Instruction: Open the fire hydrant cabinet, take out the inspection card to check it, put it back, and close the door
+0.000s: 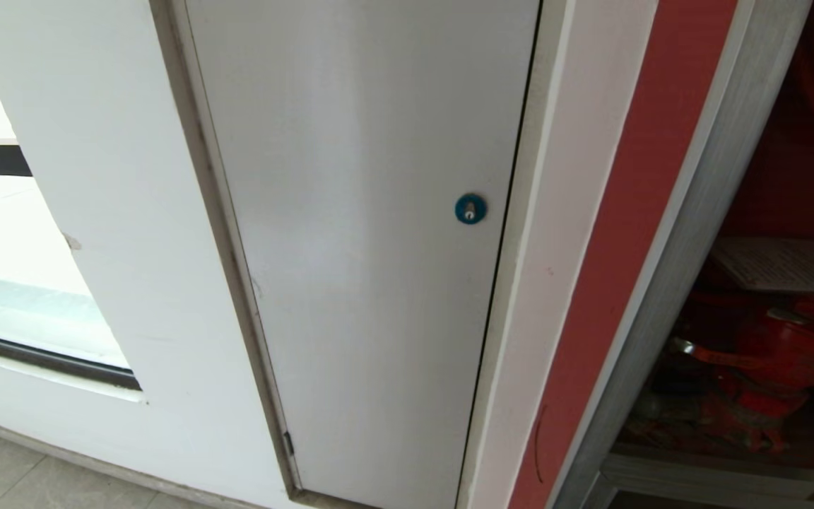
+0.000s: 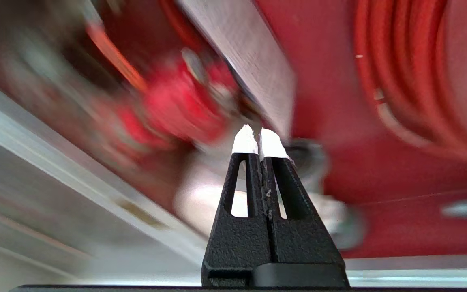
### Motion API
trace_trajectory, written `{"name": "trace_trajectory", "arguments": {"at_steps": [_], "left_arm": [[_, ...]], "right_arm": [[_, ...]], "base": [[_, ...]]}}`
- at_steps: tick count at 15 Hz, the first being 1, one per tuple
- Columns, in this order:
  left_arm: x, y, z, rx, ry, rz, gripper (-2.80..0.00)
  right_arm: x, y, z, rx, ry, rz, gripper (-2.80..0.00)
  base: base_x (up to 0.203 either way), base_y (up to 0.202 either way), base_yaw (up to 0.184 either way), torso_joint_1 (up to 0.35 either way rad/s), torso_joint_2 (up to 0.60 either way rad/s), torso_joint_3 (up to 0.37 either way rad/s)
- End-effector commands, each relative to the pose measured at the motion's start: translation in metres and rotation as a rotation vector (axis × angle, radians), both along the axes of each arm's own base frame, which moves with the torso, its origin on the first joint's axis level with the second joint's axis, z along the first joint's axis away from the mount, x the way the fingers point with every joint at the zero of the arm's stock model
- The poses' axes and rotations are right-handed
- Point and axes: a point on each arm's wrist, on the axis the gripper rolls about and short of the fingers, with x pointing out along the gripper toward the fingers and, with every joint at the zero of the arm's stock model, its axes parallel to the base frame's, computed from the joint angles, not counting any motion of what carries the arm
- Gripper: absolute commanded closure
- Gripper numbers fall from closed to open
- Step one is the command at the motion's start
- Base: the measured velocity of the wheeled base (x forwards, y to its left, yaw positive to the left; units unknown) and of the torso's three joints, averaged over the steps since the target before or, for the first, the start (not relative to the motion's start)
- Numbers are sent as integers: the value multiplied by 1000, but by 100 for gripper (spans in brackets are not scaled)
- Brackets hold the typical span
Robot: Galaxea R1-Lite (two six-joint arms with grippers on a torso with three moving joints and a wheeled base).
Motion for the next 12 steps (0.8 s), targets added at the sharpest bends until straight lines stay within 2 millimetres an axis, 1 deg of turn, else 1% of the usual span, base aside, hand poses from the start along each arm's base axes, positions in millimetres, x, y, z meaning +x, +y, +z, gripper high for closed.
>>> {"name": "trace_trajectory", "arguments": {"at_steps": [1, 3, 6, 8, 10, 12], "left_arm": [[1, 0, -2, 0, 7, 0, 0], [1, 0, -2, 0, 8, 0, 0], [1, 0, -2, 0, 8, 0, 0], [1, 0, -2, 0, 8, 0, 0], [1, 0, -2, 0, 8, 0, 0], [1, 0, -2, 0, 8, 0, 0]], "right_arm": [[-19, 13, -1, 217, -100, 73, 0], [-42, 18, -6, 428, -186, 119, 0], [-72, 18, -26, 620, -269, 168, 0], [-90, 18, -42, 713, -319, 188, 0], [-103, 18, -70, 779, -344, 206, 0], [-108, 18, -101, 808, -327, 249, 0]], "base": [[0, 0, 0, 0, 0, 0], [0, 0, 0, 0, 0, 0], [0, 0, 0, 0, 0, 0], [0, 0, 0, 0, 0, 0], [0, 0, 0, 0, 0, 0], [0, 0, 0, 0, 0, 0]]}}
